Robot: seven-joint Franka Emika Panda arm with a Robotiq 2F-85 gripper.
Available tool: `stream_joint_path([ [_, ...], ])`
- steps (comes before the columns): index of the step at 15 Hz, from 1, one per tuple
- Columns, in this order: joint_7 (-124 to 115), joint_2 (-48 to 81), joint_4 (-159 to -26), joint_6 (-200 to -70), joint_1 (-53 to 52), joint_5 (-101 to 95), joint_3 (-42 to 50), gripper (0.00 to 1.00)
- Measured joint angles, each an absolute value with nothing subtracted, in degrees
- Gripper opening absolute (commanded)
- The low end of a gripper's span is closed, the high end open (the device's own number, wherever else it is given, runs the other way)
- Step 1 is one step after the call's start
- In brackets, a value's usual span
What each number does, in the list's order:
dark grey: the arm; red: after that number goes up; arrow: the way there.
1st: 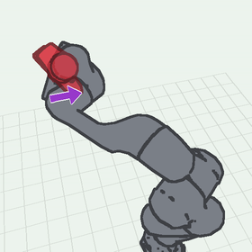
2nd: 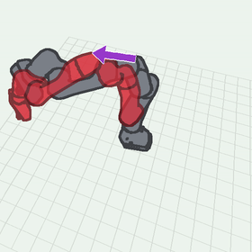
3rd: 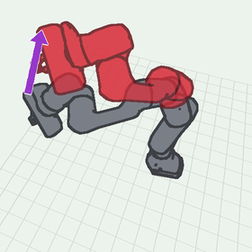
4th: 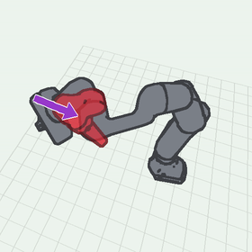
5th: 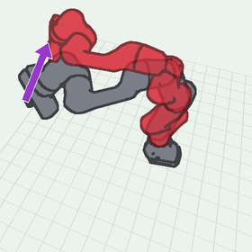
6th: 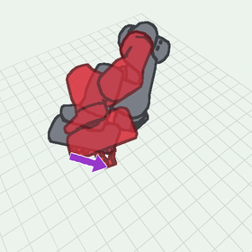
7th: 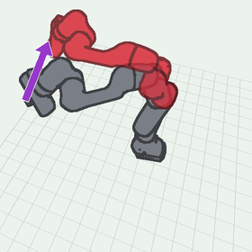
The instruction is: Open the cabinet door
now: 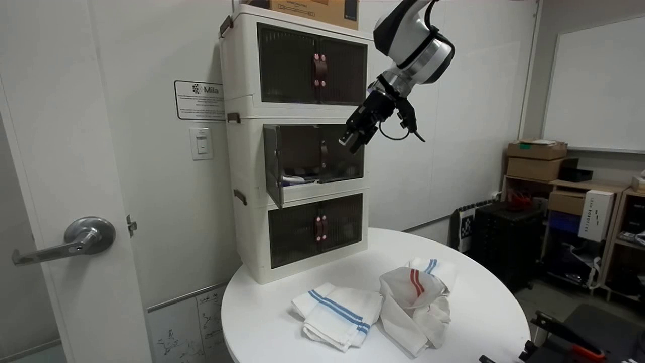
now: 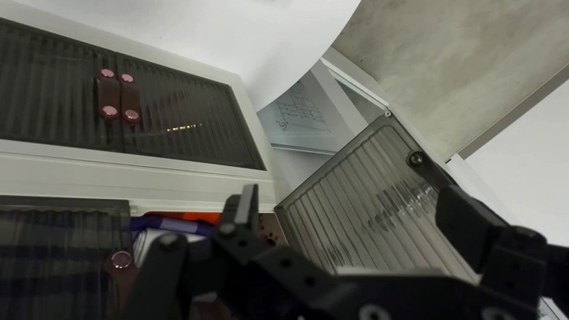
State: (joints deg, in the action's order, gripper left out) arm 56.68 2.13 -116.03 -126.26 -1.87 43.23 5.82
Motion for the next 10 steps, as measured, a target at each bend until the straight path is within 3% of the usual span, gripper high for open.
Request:
stream_joint_path([
  [10, 66.66, 5.00, -112.39, -126.80, 1.59, 55.82, 4.88, 1.00],
])
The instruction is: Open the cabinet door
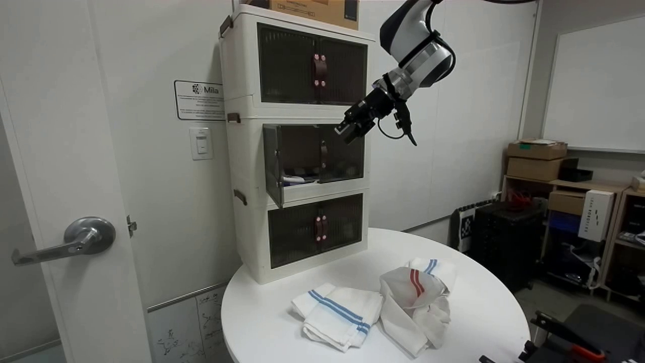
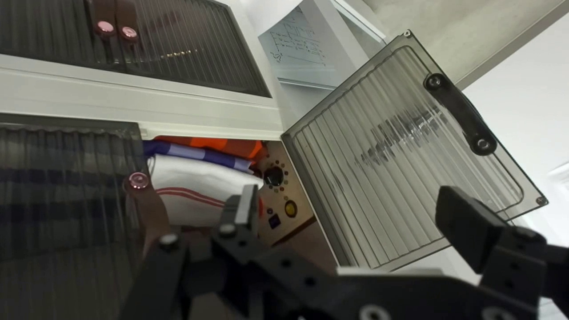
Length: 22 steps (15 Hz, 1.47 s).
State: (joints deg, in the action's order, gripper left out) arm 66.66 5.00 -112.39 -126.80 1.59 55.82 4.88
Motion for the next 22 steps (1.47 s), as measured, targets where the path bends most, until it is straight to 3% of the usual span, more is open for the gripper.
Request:
stream_joint_path([
  [13, 67.84, 5.67, -110.11, -127.48, 1.94, 55.81, 4.19, 1.00],
  [22, 67.84, 15.45, -101.70, -128.56, 4.49, 57.65, 3.88, 1.00],
])
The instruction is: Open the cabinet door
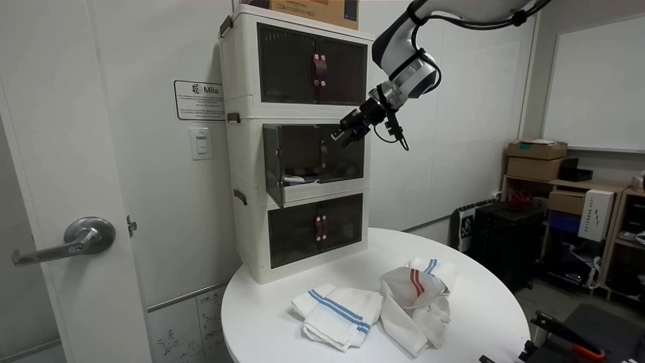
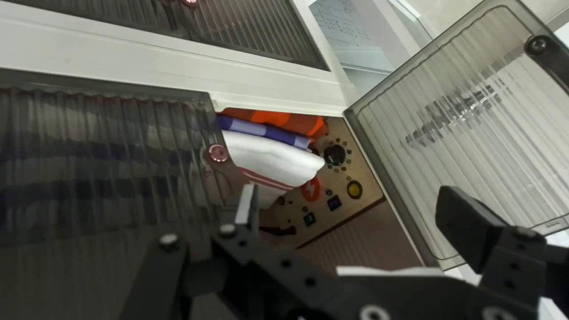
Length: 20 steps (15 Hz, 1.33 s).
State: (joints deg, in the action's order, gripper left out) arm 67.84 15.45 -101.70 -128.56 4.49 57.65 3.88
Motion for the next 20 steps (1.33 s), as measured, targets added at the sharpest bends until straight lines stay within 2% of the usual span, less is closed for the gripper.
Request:
stream_joint_path([
  [12, 67.84, 26.30, -89.97, -130.44, 6.35, 58.34, -0.12, 1.00],
  [14, 67.84, 27.22, -88.90, -130.44, 6.40, 58.34, -0.71, 0.74],
  [18, 67.85, 28.42, -87.76, -130.81, 6.59, 58.25, -1.26, 0.43],
  [20, 67.85, 28.64, -87.50, -130.94, 7.03, 58.24, -1.25, 0.31],
])
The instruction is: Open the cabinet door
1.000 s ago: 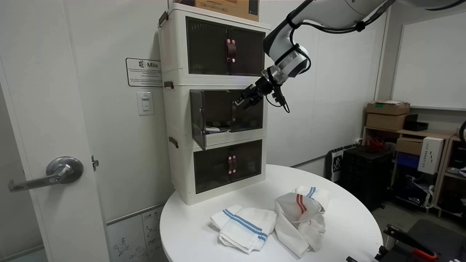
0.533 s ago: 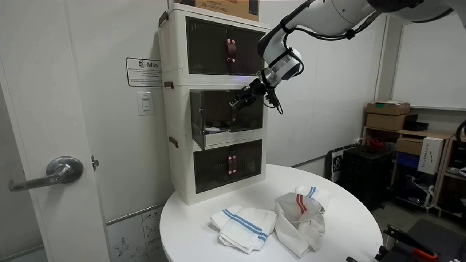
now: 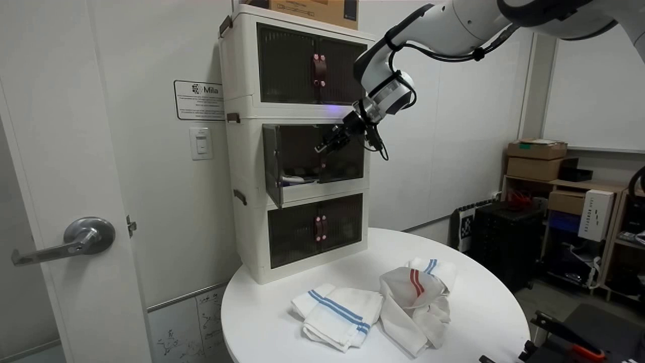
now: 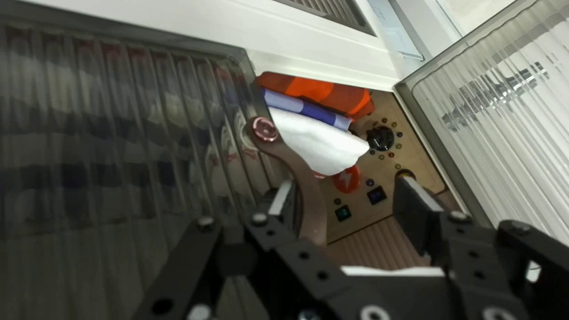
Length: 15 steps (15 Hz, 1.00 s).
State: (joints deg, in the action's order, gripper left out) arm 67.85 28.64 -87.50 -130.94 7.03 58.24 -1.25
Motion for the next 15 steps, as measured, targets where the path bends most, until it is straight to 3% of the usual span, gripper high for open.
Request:
stream_joint_path([
  [6, 67.85, 28.85, -87.38, -131.43, 7.63, 58.00, -1.40, 0.43],
  [9, 67.85, 28.86, -87.70, -131.28, 7.55, 57.25, -1.75, 0.38],
  [13, 67.85, 28.84, -87.87, -131.30, 7.48, 56.24, -2.21, 0.39],
  [15, 67.85, 28.83, -87.87, -131.30, 7.48, 55.76, -2.30, 0.16],
])
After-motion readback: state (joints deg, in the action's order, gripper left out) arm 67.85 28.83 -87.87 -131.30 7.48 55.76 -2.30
